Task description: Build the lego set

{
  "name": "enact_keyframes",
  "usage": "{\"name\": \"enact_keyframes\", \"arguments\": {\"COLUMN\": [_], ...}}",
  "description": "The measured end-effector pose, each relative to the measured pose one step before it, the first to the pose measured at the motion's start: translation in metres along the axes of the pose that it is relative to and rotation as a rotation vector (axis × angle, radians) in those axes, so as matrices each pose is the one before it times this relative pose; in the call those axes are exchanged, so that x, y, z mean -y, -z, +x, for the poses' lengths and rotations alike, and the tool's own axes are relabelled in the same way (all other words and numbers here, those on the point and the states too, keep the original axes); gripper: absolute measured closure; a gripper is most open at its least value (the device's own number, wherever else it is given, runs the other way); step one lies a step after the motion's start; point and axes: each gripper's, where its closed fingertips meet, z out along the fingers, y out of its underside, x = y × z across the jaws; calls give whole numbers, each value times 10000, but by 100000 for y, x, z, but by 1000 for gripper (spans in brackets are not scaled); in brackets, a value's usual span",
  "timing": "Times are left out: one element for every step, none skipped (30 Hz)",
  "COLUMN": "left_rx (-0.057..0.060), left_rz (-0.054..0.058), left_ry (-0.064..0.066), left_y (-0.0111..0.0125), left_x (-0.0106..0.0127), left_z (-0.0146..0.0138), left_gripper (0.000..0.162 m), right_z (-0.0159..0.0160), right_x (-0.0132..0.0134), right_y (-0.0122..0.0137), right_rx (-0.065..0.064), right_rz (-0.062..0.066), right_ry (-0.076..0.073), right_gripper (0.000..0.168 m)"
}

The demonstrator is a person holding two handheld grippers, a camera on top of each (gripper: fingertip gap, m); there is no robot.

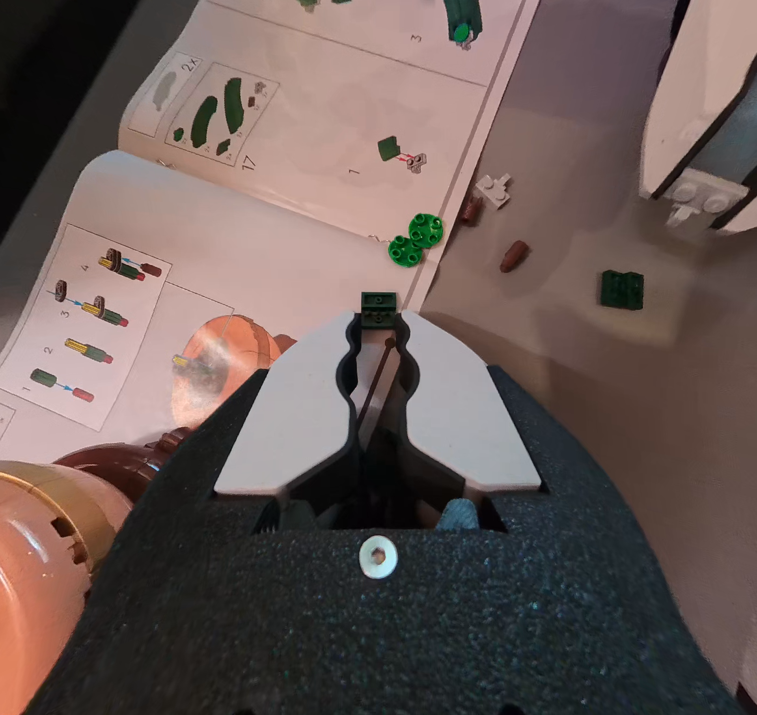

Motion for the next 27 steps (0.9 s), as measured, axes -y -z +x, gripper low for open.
{"name": "enact_keyframes", "arguments": {"left_rx": [-3, 3, -7, -19, -20, -6, -44, -75, -79, -81, -69, -55, -95, -67, -75, -96, -98, -83, -73, -71, -57, -31, -11, -7, -17, -45, -69], "left_rz": [-101, -110, -94, -72, -56, -55, -53, -67, -74, -78, -71, -53, -61, -112, -173, -223, -247, -243, -228, -220, -213, -212, -206, -179, -136, -85, -26], "left_ry": [15, -12, -18, -12, 16, 23, 23, 13, -9, 5, -25, -112, -110, -90, -72, -82, -115, -142, -131, -85, -83, -94, -92, -77, -75, -68, -50], "left_y": [-11, -9, -1, -6, 6, -9, -34, -2, -10, 0, -15, 7, 19, 72, 11, 18, -16, 8, -1, -1, 0, -9, -13, -11, -10, -12, -21], "left_x": [-7, -11, -10, -10, -19, -17, 0, -10, -17, -13, -5, -11, -29, -15, -46, -42, -1, -40, -29, -35, -25, -17, -18, -19, -2, 13, 12], "left_z": [9, -1, 1, -8, -34, -88, -54, 6, 12, 10, -18, 21, 115, 45, 0, 3, 1, 6, 1, 3, -2, 10, 3, 4, 5, 20, 30], "left_gripper": [147, 147, 147, 147, 146, 145, 144, 144, 144, 144, 144, 144, 145, 146, 146, 146, 146, 146, 146, 146, 146, 146, 146, 146, 146, 146, 147], "right_z": [81, 26, -9, -29, -7, -57, -63, -47, -20, 9, -27, -4, -28, -55, -81, 7, 25, 24, -61, -26, -83, -60, -14, -45, -18, -12, 42], "right_x": [-32, -27, 2, -16, -6, -52, -48, -63, -44, -33, -16, -9, 49, 67, 78, 51, 63, 76, 62, 58, 20, -3, -34, -46, -61, -24, 14], "right_y": [8, -4, 5, -17, -109, -24, -18, -10, 0, -32, 2, -15, 4, 8, -6, -10, -34, -46, -11, -51, -37, -33, -62, -77, -66, -48, -32], "right_rx": [11, 26, 37, 40, 35, 27, 31, 32, 27, 23, 30, 13, -2, 7, 8, -8, -7, -5, 5, 6, 8, 20, 18, 18, 24, 12, -13], "right_rz": [-6, 2, 8, -6, -31, -33, -37, -42, -34, -24, -30, -19, 4, 4, 1, 5, -1, 5, 13, 16, 18, 11, 0, -14, -18, -3, 27], "right_ry": [-15, -9, 0, 4, 24, 32, 34, 29, 21, 8, 5, 15, 21, 18, 19, 20, 16, 12, 13, 11, 7, -1, -9, -8, 0, 5, -3], "right_gripper": [152, 152, 152, 152, 152, 152, 152, 152, 152, 152, 152, 152, 152, 152, 152, 152, 152, 152, 152, 152, 152, 152, 152, 152, 152, 152, 152]}}
